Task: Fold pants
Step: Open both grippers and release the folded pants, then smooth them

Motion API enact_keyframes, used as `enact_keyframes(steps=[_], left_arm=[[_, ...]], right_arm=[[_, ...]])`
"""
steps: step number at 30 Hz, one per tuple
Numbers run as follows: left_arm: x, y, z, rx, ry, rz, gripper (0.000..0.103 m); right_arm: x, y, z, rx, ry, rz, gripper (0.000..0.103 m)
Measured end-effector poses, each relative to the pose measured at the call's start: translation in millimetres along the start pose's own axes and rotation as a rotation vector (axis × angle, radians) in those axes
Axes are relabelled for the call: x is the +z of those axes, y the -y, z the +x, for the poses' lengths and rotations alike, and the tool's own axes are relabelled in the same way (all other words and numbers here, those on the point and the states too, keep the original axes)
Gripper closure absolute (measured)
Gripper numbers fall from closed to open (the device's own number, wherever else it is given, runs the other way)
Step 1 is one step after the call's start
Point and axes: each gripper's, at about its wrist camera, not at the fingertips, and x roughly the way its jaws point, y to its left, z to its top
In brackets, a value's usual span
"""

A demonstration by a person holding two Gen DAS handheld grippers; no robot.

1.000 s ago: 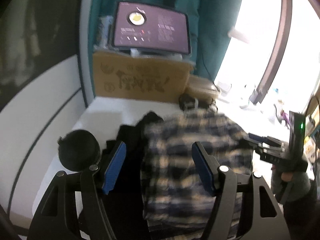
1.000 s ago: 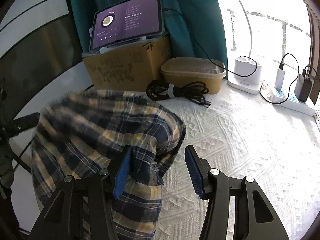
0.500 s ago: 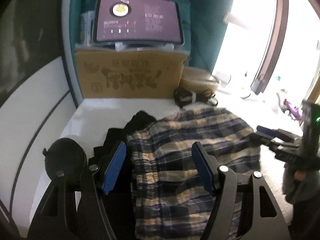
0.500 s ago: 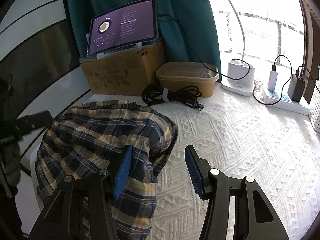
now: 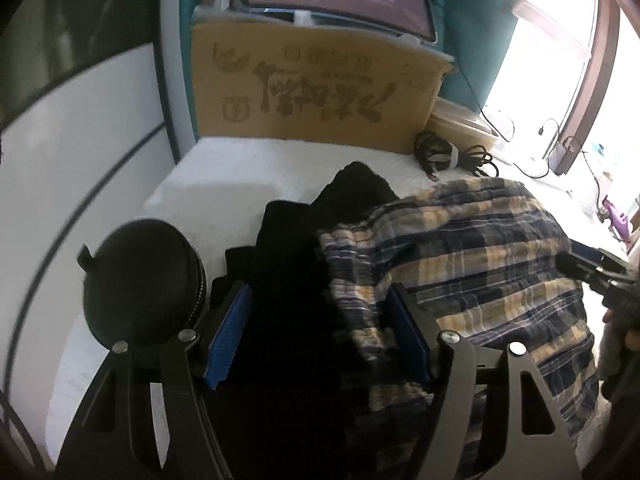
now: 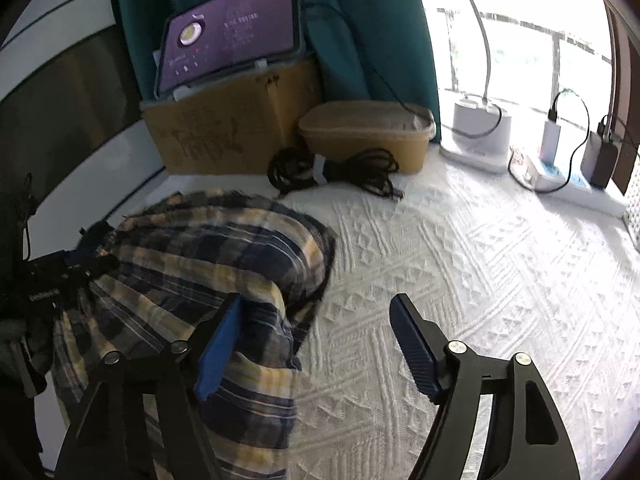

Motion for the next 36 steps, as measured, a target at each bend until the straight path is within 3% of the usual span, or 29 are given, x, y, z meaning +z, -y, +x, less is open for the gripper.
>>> enact_keyframes(steps=[5, 15, 36], left_arm=[[0, 5, 3, 0.021, -0.007, 0.030, 0.033], [-2, 4, -5, 0.025, -0.011, 0.012, 0.033], [-32, 33, -67, -0.048, 0.044, 0.036, 0.033]], right_arm=[[-1, 6, 4, -0.024, -0.012, 0.004, 0.019], [-26, 27, -1, -0.105, -0.071, 0.042, 0.019], [-48, 4, -66, -0.107, 0.011, 0.017, 0.019]])
